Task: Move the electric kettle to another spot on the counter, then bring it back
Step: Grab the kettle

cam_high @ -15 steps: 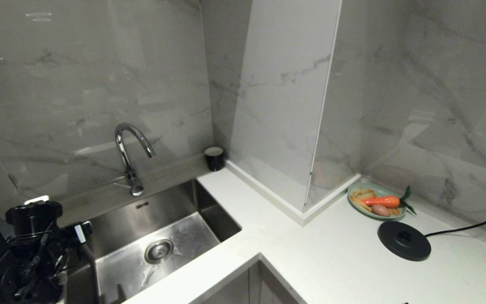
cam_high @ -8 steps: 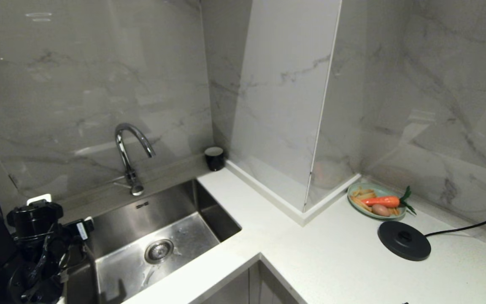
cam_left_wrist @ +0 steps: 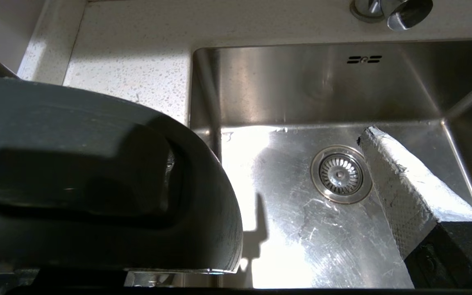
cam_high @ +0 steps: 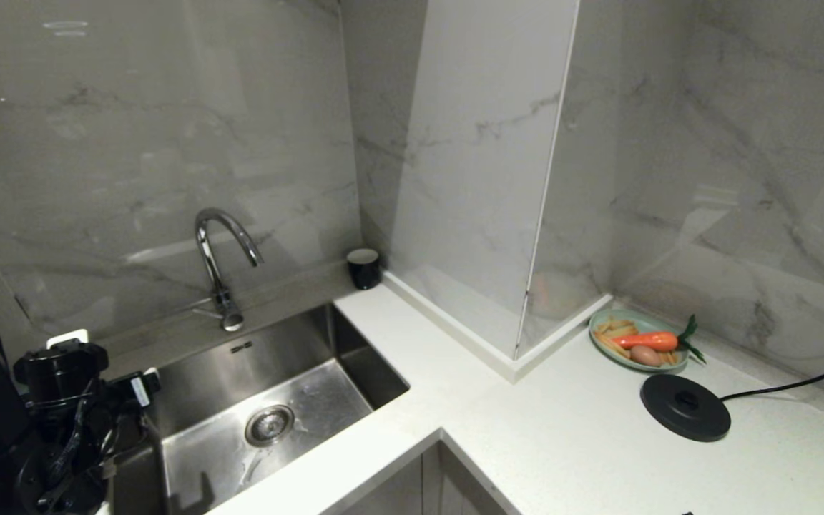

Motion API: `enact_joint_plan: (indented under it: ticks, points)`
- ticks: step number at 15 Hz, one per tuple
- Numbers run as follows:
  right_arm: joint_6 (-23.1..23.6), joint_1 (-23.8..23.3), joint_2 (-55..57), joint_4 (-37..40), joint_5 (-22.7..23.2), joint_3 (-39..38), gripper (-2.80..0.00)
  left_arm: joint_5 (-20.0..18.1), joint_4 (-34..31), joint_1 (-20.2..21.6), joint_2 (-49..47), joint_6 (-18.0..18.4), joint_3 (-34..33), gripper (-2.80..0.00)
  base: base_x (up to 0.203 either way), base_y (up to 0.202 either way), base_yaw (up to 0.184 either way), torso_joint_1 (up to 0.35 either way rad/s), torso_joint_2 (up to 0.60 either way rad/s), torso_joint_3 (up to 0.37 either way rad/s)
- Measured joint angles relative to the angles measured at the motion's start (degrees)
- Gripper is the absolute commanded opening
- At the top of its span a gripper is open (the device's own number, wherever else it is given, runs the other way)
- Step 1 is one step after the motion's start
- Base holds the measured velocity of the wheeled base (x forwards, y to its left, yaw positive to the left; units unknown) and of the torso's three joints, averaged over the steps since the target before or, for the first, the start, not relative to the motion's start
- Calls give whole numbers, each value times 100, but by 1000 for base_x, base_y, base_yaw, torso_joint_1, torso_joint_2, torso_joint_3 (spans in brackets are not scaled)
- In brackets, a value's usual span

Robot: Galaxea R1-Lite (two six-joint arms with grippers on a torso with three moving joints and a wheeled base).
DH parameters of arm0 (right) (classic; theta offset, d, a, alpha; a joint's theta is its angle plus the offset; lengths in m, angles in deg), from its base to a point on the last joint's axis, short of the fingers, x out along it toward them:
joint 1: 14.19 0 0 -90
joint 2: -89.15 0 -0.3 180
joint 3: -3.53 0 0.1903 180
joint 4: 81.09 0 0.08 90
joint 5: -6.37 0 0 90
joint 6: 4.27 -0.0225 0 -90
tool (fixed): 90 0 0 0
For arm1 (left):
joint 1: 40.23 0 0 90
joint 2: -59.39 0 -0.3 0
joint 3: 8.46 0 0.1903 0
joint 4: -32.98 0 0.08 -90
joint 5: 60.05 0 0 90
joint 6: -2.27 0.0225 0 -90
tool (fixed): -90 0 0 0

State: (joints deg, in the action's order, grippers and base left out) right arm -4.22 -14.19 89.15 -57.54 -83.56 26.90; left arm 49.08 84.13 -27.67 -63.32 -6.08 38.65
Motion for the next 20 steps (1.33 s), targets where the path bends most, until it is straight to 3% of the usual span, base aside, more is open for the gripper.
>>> enact_joint_plan:
  ticks: [1,2,5,20]
  points:
    - [1,0,0,0,0,0,-280,-2,53,0,5,0,-5,0,0,0,0,0,0,0]
    - [0,0,0,0,0,0,-280,0,206,0,0,11,-13,-280,0,0,0,0,0,0]
    - [2,0,0,-1,0,0,-280,9,585,11,-30,72,-46,-280,0,0,0,0,0,0]
    - [2,0,0,-1,-2,0,-280,7,591,166,-11,98,-2,-280,0,0,0,0,0,0]
